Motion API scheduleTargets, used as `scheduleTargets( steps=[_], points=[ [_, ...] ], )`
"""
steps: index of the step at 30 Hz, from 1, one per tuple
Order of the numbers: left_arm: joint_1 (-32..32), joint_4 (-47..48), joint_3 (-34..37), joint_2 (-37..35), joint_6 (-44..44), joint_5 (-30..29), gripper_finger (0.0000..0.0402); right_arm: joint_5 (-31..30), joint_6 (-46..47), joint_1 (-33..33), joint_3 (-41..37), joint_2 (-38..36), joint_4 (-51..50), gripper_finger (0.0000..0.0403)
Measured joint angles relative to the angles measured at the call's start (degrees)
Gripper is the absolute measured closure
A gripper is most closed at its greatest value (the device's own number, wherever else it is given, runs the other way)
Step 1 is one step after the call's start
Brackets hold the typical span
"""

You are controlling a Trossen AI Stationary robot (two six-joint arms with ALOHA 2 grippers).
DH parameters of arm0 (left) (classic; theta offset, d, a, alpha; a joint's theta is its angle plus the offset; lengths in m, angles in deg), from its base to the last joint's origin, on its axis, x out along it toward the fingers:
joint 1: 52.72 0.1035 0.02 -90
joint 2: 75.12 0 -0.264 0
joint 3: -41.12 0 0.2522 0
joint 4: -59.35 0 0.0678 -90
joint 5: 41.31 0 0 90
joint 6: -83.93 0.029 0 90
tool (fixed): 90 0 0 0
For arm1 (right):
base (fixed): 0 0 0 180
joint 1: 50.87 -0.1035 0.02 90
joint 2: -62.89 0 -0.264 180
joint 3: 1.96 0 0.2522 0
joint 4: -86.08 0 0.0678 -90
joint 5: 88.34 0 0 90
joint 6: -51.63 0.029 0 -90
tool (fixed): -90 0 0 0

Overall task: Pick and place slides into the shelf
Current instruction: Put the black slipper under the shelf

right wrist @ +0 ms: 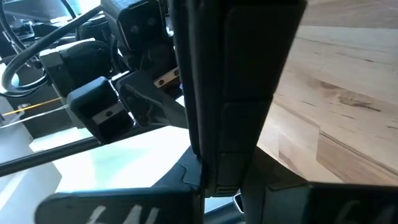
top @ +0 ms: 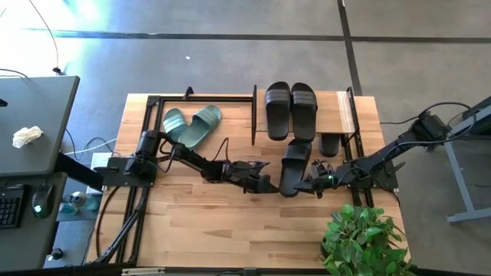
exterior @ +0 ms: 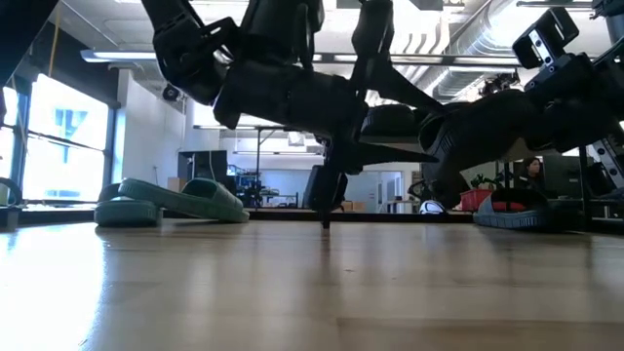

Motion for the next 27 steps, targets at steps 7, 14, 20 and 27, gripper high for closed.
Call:
scheduleTargets(
  steps=[7,14,20,27],
  points=[
    [0.0,-0.28,-0.98,0.24,-0.59,-0.2,0.0224,-0.02,-0.38,0.0,0.0,0.0,0.15,0.037],
    [0.0,0.11,-6.24,4.25,-1.23,3.79,0.0223,0.4,-1.11,-0.04,0.56,0.02,-1.27,0.037],
    [0.04,-0.32,-7.02,5.26,-3.55,3.21,0.0224,-0.06,-1.57,-0.02,0.9,0.02,-1.92,0.037],
    [-0.02,0.18,-7.02,5.22,-5.4,0.23,0.0226,-0.28,-1.53,0.02,0.92,0.02,-2.31,0.037]
  ],
)
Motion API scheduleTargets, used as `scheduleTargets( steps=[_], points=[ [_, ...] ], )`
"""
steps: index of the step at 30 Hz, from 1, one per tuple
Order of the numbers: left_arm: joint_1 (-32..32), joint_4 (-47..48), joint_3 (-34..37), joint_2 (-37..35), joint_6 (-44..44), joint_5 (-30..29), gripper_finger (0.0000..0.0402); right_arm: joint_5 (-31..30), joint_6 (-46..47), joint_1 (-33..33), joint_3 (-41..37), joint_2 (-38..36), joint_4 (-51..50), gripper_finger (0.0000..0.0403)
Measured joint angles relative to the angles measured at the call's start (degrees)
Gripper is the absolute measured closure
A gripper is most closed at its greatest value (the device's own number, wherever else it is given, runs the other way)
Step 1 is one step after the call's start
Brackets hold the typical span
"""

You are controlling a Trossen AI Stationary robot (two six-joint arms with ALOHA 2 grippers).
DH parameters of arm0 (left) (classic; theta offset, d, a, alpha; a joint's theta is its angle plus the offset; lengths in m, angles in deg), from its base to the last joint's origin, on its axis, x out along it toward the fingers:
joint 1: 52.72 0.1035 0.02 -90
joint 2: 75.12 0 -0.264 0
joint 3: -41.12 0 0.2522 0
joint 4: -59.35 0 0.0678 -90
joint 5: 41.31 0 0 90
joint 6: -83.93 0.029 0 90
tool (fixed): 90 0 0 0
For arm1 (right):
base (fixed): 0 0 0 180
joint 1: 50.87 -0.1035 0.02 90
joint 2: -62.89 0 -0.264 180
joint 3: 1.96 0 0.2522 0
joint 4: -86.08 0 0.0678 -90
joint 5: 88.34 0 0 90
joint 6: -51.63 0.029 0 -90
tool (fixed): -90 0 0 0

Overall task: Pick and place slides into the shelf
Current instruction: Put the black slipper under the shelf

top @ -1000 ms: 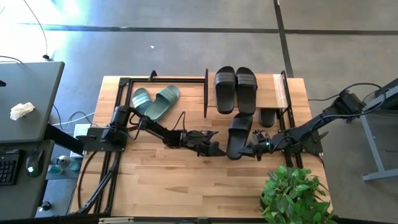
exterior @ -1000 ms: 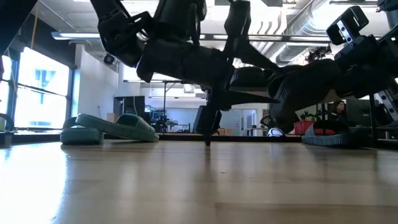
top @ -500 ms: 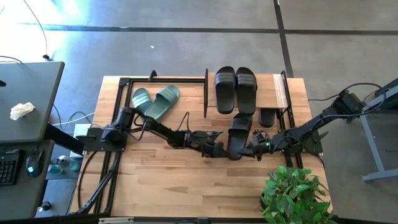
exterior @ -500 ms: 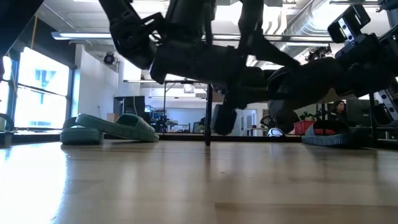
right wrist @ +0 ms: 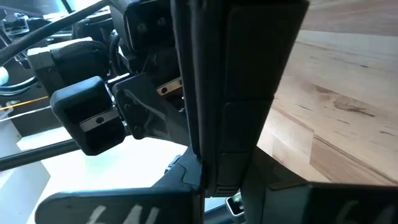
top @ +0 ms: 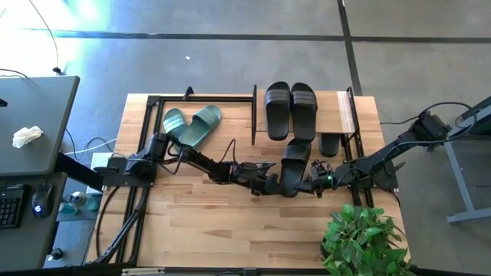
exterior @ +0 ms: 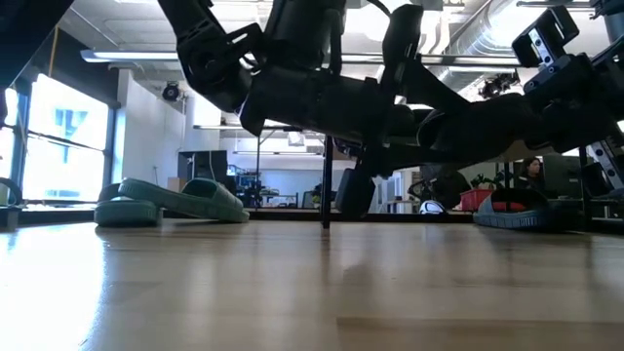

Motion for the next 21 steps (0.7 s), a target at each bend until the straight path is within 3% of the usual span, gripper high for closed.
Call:
scheduleTargets(
  steps=[4,11,18,21],
  points=[
    [-0.02,-0.45,0.02,0.0,-0.38,-1.47,0.0255,-0.01,-0.04,0.0,0.04,-0.02,0.11,0.037],
    [-0.06,-1.26,0.13,0.0,-0.34,-2.58,0.0352,0.28,-0.02,-0.07,0.02,-0.04,-0.31,0.0371],
    [-0.09,-1.27,0.13,0.0,-0.29,-4.04,0.0352,-0.01,1.71,-0.04,0.02,-0.04,-0.45,0.0368],
    [-0.09,-1.52,0.11,0.0,-0.36,-4.44,0.0353,0.53,3.44,0.02,0.02,-0.04,-0.43,0.0329]
  ],
)
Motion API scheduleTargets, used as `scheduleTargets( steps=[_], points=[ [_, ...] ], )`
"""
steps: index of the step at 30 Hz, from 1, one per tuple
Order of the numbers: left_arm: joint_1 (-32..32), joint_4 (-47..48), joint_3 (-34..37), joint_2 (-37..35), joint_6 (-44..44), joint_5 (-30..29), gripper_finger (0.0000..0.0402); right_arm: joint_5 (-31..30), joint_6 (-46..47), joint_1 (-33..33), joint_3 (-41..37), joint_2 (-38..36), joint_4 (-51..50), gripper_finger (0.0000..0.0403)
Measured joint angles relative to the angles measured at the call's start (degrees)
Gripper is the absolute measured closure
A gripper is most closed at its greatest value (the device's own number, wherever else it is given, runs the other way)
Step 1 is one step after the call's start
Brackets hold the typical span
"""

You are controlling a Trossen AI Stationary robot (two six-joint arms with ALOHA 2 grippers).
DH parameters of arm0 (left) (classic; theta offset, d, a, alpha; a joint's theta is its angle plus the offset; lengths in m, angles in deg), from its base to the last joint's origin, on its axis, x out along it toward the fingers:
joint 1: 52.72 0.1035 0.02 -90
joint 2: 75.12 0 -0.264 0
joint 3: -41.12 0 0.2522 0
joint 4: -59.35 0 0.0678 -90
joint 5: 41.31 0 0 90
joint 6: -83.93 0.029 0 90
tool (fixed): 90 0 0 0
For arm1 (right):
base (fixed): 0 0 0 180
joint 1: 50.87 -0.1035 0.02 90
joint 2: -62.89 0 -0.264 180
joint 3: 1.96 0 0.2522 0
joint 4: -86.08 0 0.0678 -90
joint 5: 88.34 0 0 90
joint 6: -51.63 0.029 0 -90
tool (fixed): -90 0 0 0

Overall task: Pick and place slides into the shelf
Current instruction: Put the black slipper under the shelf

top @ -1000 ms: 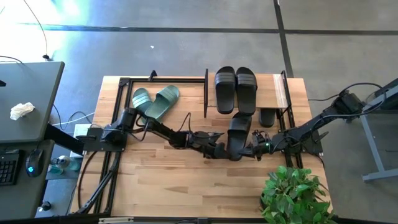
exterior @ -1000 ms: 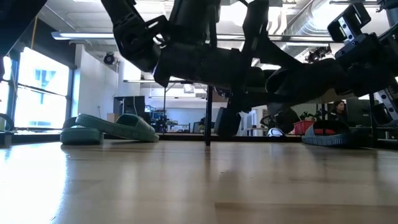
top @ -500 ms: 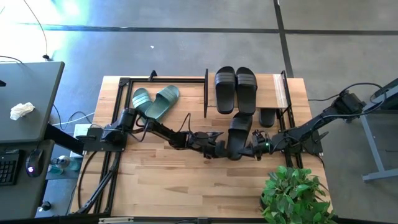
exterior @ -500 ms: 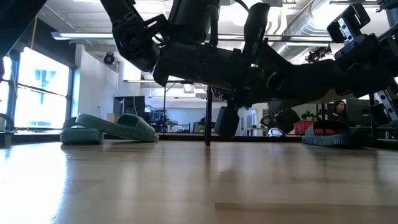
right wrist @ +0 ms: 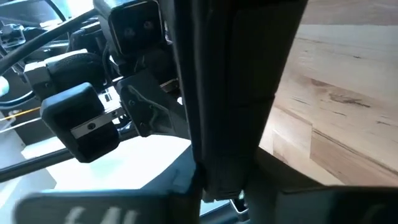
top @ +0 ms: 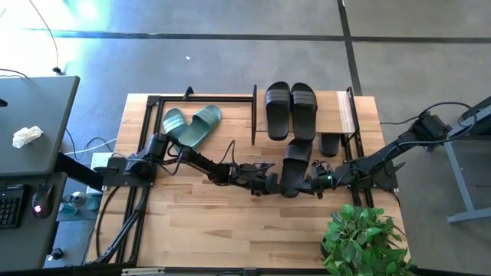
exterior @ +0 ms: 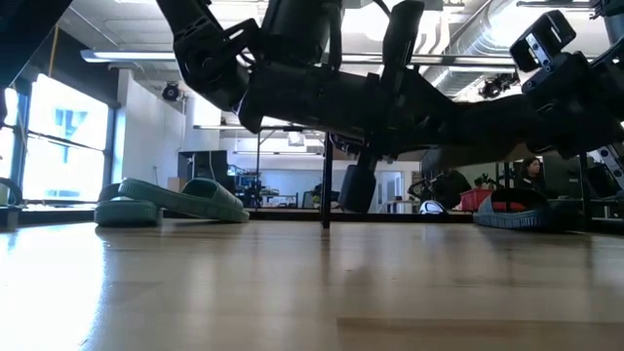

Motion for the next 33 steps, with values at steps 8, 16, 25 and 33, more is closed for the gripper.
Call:
scheduleTargets(
  steps=[8,16,25,33],
  points=[
    [0.25,0.3,-0.07,-0.02,-1.47,-1.83,0.0355,8.83,4.45,-1.35,0.11,-0.02,3.07,0.0218],
    [0.2,4.61,-0.07,-0.02,-3.07,-3.61,0.0355,11.76,5.72,-8.07,5.82,-0.33,2.58,0.0209],
    [0.55,8.87,-0.07,-0.02,-3.75,-7.22,0.0357,13.58,-7.28,-10.73,19.64,-3.55,-26.56,0.0264],
    [0.5,21.57,-6.2,-0.02,0.39,-4.77,0.0357,4.15,-19.1,-13.62,36.74,-9.92,-65.46,0.0338]
  ],
)
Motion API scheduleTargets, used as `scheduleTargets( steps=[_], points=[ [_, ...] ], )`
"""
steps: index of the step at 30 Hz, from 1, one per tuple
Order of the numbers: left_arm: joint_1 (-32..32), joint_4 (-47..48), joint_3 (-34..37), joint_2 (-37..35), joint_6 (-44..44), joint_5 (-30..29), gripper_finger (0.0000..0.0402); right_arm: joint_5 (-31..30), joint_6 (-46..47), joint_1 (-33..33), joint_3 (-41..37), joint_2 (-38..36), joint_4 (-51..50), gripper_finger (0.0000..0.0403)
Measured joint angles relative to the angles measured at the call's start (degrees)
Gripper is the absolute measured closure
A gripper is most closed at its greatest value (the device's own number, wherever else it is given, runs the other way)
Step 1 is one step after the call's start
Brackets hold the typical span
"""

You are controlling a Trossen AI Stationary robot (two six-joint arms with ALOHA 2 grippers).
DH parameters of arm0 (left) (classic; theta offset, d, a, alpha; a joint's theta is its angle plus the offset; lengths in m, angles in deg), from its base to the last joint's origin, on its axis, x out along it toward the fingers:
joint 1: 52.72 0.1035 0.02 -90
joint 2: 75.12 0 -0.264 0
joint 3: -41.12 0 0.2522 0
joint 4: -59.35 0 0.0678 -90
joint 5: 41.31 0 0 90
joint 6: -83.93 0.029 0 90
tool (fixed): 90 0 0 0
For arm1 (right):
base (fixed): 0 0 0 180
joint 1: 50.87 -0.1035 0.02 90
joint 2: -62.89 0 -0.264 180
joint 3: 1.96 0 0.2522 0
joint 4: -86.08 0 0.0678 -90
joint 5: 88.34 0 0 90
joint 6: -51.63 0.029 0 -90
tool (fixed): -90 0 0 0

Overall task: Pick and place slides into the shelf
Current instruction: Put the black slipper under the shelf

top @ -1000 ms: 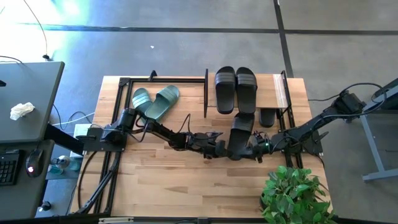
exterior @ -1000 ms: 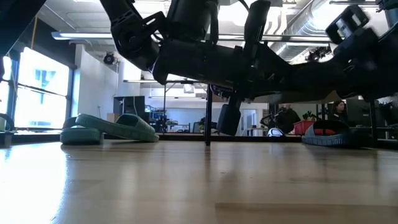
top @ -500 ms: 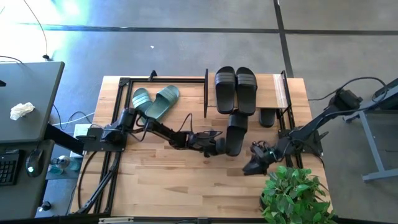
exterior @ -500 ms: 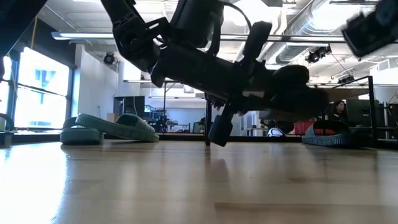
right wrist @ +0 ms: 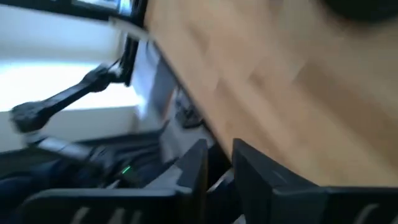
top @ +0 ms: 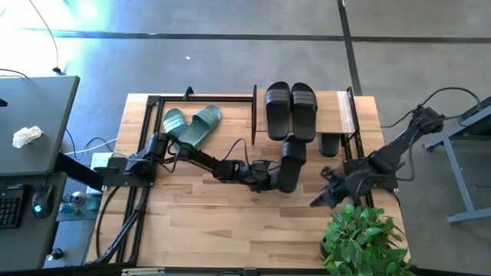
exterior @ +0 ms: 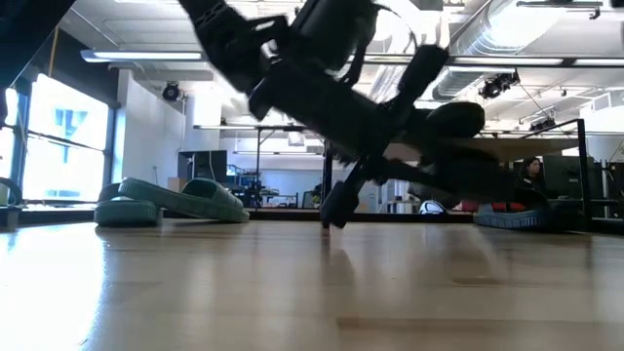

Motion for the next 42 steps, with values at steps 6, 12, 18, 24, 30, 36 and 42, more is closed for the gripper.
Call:
scheduleTargets(
  steps=[6,12,18,24,30,36,42],
  points=[
    [0.48,9.88,-7.24,0.73,4.88,-0.88,0.0357,-12.31,-6.36,-0.3,11.53,-0.98,-20.63,0.0392],
    [0.88,10.69,-8.74,3.41,1.77,0.74,0.0357,-18.52,-8.76,-0.15,18.74,-1.09,-29.28,0.0402],
    [1.21,8.41,-10.04,6.17,-1.47,3.98,0.0357,-20.44,-8.21,-0.15,20.79,-1.83,-32.82,0.0403],
    [1.16,13.27,-16.29,9.41,-1.55,3.87,0.0358,-21.38,-7.93,-0.15,20.72,-3.14,-33.88,0.0403],
    [1.58,15.5,-21.65,11.48,0.43,3.43,0.0358,-21.4,-8.38,-0.15,20.72,-3.62,-34.73,0.0403],
    [1.98,18.14,-26.81,14.62,0.88,4.96,0.0358,-21.34,-8.38,-0.17,20.72,-3.67,-35.0,0.0403],
    [2.24,18.97,-29.31,16.15,0.35,5.51,0.0358,-21.27,-8.38,-0.17,20.68,-3.65,-34.8,0.0403]
  ],
)
